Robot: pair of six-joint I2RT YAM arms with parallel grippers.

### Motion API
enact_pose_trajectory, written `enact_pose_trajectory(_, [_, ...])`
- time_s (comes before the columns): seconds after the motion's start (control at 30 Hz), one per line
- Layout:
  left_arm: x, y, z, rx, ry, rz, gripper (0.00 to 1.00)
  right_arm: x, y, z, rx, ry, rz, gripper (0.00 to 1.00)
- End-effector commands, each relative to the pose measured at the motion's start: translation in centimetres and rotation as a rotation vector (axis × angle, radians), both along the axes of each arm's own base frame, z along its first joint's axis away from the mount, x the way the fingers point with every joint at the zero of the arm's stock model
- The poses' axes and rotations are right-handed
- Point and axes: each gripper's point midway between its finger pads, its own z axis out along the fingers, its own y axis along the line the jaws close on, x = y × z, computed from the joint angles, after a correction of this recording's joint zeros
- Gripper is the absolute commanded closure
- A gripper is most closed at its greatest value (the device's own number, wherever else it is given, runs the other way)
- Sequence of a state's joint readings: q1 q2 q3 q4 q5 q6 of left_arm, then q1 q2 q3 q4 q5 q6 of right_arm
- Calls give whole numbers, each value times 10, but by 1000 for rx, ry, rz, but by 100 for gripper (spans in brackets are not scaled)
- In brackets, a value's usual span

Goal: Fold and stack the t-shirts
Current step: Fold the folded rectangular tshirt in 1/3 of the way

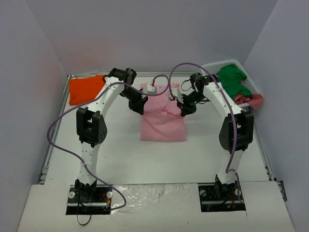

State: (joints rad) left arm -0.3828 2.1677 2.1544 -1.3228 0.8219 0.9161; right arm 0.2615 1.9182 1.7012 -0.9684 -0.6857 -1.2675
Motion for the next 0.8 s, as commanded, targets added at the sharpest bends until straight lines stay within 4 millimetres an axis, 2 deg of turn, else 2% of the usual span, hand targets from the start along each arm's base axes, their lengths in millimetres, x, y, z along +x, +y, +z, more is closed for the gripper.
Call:
enact_pose_trajectory(0.0, [-45,23,17,63,192,-10,98,8,-1,5,14,-1,9,100])
enact_pose_trajectory(0.17, [-37,22,11,61,204,-14,98,19,1,-2,19,9,1,100])
enact_pose_trajectory(0.53, [-33,22,-4,64,238,-23,98,32,1,-21,14,42,-6,100])
enact_pose_trajectory(0.77, [-26,20,-12,59,250,-17,98,41,0,-30,18,54,-17,93])
